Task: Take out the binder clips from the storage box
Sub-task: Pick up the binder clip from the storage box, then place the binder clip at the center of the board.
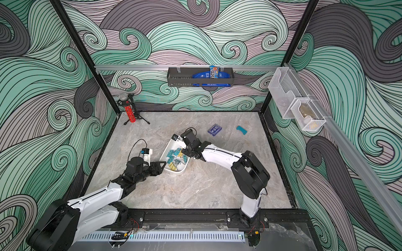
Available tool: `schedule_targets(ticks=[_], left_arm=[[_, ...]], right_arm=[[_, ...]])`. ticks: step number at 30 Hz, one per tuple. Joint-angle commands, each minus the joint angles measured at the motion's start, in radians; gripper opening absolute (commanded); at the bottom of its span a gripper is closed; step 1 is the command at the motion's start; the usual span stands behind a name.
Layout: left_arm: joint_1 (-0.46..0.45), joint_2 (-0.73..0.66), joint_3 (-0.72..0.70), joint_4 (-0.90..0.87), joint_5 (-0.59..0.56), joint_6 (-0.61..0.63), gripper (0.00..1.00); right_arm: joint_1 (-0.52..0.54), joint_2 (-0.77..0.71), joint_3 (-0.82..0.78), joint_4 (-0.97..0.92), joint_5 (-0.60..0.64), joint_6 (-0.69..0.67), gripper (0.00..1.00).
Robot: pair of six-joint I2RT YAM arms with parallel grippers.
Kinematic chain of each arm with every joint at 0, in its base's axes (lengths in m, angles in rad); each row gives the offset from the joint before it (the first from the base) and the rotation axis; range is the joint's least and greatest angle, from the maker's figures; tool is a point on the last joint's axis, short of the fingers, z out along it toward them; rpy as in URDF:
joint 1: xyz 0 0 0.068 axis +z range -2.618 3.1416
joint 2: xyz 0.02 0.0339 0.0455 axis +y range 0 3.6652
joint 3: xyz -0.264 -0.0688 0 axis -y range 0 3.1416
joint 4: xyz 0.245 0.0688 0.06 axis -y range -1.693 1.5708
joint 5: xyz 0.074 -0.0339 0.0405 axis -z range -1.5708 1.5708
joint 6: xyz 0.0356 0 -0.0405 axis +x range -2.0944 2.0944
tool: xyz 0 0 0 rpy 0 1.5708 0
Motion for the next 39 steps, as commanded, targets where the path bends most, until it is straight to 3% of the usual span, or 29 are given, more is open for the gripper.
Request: schedule_targets(ticks=[1, 17, 34, 39], left_arm=[[-0.005, -0.002, 0.012, 0.01, 0.012, -0.009, 0.7], [-0.006, 0.007, 0.014, 0.01, 0.016, -0.012, 0.7], [-0.007, 0.006, 0.02, 0.002, 0.012, -0.008, 0.7], [-0.007, 0.011, 0.02, 0.004, 0.012, -0.008, 0.7]], right_arm=[[0.005, -0.055, -0.016, 0.001, -0.004, 0.014, 0.0], [0.008, -0.14, -0.096, -0.051, -0.04, 0.046, 0.0], [0.018, -0.138, -0.07, -0.155, -0.21, 0.036, 0.0], [0.025, -0.154, -0.059, -0.171, -0.169, 0.037, 0.0]])
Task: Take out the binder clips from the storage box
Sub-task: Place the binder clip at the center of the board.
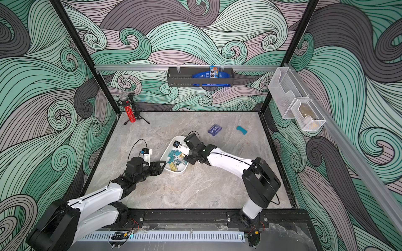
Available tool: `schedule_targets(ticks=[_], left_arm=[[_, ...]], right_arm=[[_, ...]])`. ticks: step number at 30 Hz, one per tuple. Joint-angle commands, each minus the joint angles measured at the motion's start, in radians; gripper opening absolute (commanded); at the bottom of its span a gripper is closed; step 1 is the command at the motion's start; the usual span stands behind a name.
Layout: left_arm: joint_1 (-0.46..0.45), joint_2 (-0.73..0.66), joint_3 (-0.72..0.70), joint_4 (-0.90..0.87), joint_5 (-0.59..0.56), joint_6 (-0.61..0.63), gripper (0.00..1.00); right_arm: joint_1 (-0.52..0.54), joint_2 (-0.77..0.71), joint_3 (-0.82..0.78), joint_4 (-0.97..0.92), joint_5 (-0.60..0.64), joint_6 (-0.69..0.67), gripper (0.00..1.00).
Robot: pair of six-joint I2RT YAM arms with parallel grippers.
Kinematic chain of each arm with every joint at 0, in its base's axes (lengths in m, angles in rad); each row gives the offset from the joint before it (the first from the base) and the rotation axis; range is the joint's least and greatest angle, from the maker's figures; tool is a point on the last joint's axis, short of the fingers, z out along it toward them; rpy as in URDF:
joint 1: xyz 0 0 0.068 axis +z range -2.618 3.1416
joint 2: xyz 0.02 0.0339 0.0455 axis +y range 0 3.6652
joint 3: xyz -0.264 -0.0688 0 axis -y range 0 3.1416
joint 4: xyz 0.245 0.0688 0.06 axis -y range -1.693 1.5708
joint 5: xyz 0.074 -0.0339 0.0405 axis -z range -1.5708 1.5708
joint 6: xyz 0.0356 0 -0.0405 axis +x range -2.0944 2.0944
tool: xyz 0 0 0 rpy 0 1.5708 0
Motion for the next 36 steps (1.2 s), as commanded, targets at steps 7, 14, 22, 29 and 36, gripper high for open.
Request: schedule_targets(ticks=[7, 14, 22, 29, 36], left_arm=[[-0.006, 0.017, 0.019, 0.005, 0.012, 0.003, 0.7], [-0.007, 0.014, 0.022, 0.0, 0.014, 0.006, 0.7], [-0.007, 0.005, 0.022, -0.011, 0.015, 0.009, 0.7], [-0.008, -0.006, 0.02, -0.005, 0.027, -0.005, 0.7], [-0.009, -0.015, 0.017, -0.015, 0.027, 0.0, 0.7]], right_arm=[[0.005, -0.07, 0.034, -0.03, 0.089, 0.022, 0.0], [0.001, -0.105, 0.02, -0.028, 0.205, 0.039, 0.0], [-0.035, -0.168, -0.06, -0.028, 0.258, 0.081, 0.0], [-0.034, -0.21, -0.139, -0.029, 0.285, 0.121, 0.0], [-0.016, -0.227, -0.19, -0.03, 0.287, 0.133, 0.0]])
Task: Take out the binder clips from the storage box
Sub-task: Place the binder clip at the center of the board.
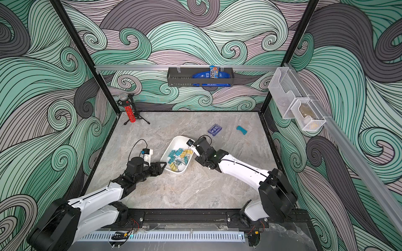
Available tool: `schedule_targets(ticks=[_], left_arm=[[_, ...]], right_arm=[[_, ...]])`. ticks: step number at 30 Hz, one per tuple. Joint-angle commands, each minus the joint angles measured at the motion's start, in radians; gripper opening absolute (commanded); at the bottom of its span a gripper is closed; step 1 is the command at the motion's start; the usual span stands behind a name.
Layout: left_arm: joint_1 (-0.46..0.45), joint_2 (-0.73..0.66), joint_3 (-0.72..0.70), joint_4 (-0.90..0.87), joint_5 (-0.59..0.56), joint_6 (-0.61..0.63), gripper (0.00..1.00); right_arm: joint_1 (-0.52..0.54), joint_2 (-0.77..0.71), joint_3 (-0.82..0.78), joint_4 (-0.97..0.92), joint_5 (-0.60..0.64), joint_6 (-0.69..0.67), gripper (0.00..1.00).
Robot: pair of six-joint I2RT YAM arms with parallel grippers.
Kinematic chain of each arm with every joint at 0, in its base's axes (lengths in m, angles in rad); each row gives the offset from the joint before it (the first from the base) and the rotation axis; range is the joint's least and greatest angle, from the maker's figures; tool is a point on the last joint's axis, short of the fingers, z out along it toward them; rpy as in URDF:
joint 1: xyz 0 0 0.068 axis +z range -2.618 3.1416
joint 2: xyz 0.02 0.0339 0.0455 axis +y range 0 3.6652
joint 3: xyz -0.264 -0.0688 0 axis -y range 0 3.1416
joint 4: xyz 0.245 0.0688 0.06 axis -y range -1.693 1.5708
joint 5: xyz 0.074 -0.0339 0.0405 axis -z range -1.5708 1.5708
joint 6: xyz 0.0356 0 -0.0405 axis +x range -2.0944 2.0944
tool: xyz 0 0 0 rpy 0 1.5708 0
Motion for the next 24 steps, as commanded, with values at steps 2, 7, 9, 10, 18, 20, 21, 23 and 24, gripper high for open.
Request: schedule_targets(ticks=[2, 7, 9, 10, 18, 20, 21, 23, 24], left_arm=[[-0.007, -0.016, 0.017, -0.011, 0.015, 0.0, 0.7], [-0.007, -0.021, 0.014, -0.011, 0.017, 0.002, 0.7], [-0.007, -0.022, 0.014, -0.013, 0.019, 0.0, 0.7], [-0.009, -0.021, 0.016, -0.015, 0.022, -0.002, 0.7], [-0.008, -0.042, 0.012, -0.028, 0.016, -0.004, 0.7], [-0.009, -0.045, 0.015, -0.035, 0.016, -0.001, 0.7], [-0.009, -0.049, 0.017, -0.041, 0.014, 0.001, 0.7], [-0.009, -0.055, 0.022, -0.053, 0.011, 0.002, 0.7], [-0.008, -0.058, 0.022, -0.055, 0.01, 0.002, 0.7]], right_arm=[[0.03, -0.014, -0.023, 0.002, 0.005, 0.027, 0.0], [0.063, 0.016, -0.044, 0.003, 0.014, 0.041, 0.0], [0.074, 0.028, -0.047, 0.002, 0.018, 0.043, 0.0], [0.077, 0.031, -0.048, 0.002, 0.021, 0.044, 0.0], [0.099, 0.066, -0.05, 0.002, 0.009, 0.034, 0.0], [0.102, 0.076, -0.051, 0.003, 0.007, 0.033, 0.0], [0.105, 0.082, -0.05, 0.002, 0.007, 0.033, 0.0], [0.108, 0.094, -0.047, 0.002, 0.005, 0.033, 0.0], [0.108, 0.099, -0.045, 0.004, 0.006, 0.032, 0.0]])
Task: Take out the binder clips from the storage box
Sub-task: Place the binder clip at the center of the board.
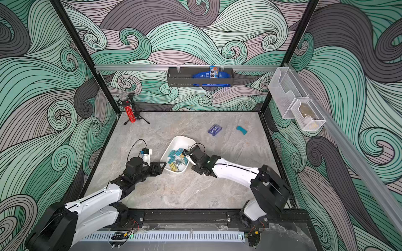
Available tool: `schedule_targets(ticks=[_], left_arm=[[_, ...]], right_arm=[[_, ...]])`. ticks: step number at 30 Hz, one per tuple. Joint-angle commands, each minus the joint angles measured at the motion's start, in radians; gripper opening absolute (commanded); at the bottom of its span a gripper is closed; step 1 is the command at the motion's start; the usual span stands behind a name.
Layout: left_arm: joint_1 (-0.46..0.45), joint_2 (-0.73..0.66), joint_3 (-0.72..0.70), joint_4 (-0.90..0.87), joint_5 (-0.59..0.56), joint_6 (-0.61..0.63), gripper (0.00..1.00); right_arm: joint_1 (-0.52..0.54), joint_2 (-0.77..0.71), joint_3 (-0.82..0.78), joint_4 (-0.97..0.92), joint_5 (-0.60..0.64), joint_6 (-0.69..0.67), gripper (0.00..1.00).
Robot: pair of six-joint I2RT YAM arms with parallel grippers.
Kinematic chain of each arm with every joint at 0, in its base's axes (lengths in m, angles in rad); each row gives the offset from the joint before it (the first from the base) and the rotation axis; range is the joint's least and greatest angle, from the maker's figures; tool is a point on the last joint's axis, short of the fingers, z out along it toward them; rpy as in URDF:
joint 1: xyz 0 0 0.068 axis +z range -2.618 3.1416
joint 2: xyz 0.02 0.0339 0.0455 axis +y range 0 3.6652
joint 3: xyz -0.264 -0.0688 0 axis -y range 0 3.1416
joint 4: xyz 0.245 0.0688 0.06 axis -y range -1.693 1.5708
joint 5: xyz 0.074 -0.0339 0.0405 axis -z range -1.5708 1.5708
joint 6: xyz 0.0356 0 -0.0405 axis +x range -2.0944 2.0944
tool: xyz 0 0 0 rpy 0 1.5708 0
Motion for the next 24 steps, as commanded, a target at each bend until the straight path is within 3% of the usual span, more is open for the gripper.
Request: schedule_targets(ticks=[1, 13, 24], left_arm=[[-0.01, -0.022, 0.021, -0.026, 0.006, 0.003, 0.7], [-0.013, -0.026, 0.011, -0.015, 0.009, -0.012, 0.7], [-0.016, -0.022, 0.006, -0.01, 0.009, -0.012, 0.7]], right_arm=[[0.006, 0.023, -0.001, 0.003, -0.001, 0.009, 0.0], [0.015, 0.085, 0.004, 0.004, -0.008, 0.013, 0.01], [0.034, 0.075, 0.006, 0.003, -0.029, 0.016, 0.21]])
